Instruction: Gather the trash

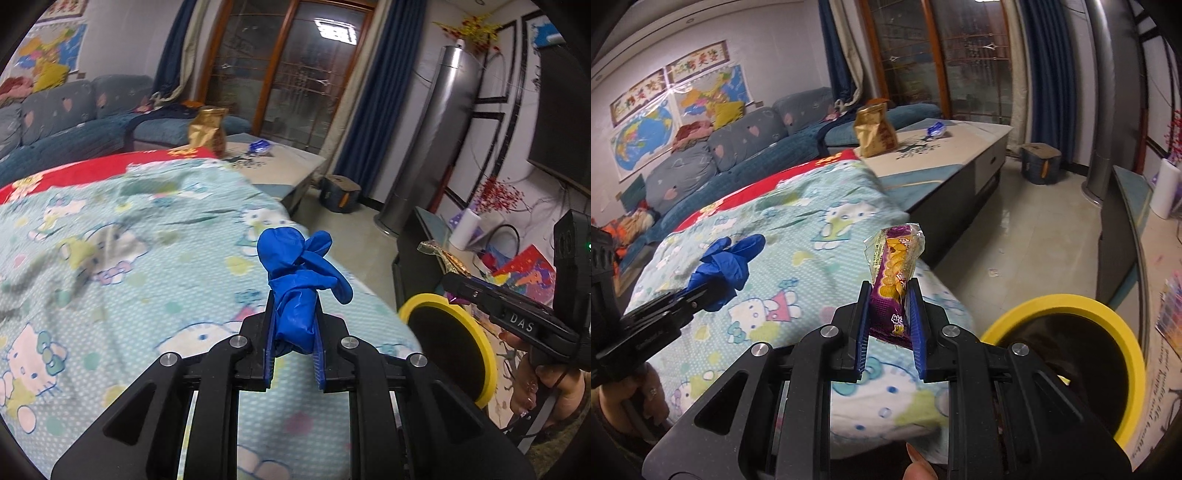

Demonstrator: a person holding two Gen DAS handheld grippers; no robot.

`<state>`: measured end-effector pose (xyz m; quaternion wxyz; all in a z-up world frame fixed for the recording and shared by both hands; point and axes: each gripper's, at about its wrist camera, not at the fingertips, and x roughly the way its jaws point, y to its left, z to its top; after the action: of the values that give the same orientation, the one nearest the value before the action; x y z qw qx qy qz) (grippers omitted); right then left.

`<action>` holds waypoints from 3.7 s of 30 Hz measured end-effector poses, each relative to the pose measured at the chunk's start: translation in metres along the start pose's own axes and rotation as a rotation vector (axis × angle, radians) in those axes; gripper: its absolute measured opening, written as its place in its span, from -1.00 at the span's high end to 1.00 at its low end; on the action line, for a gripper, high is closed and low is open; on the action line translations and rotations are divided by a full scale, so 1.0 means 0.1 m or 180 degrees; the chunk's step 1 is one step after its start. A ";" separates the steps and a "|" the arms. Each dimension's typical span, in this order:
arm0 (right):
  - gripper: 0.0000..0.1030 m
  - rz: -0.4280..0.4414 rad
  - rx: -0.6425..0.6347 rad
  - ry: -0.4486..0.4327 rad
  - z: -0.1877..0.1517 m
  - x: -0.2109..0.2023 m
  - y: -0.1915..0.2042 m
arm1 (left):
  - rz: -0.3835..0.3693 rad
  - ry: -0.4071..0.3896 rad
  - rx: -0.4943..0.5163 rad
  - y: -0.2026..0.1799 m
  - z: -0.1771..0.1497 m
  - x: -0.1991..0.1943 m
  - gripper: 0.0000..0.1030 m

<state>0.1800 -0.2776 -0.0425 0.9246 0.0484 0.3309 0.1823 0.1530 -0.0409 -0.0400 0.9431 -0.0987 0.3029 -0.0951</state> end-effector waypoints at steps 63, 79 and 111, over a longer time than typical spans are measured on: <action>0.69 -0.0874 0.1297 0.0167 -0.74 -0.45 -1.90 | -0.1049 0.0745 0.1323 -2.06 -0.69 1.07 0.68; -0.22 -0.1031 0.1449 0.0070 -0.81 -0.68 -1.95 | -0.0977 0.0827 0.1258 -2.00 -0.62 1.22 -0.70; -0.79 -0.1022 0.0103 -0.1234 -0.78 -1.26 0.11 | 0.0184 -0.0476 0.0672 -0.49 -0.30 -0.62 -0.87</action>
<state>0.0376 -0.3166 -0.0260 0.9870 0.0442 0.1536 0.0151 0.0797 -0.0766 -0.0180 0.9705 0.0031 0.2229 -0.0916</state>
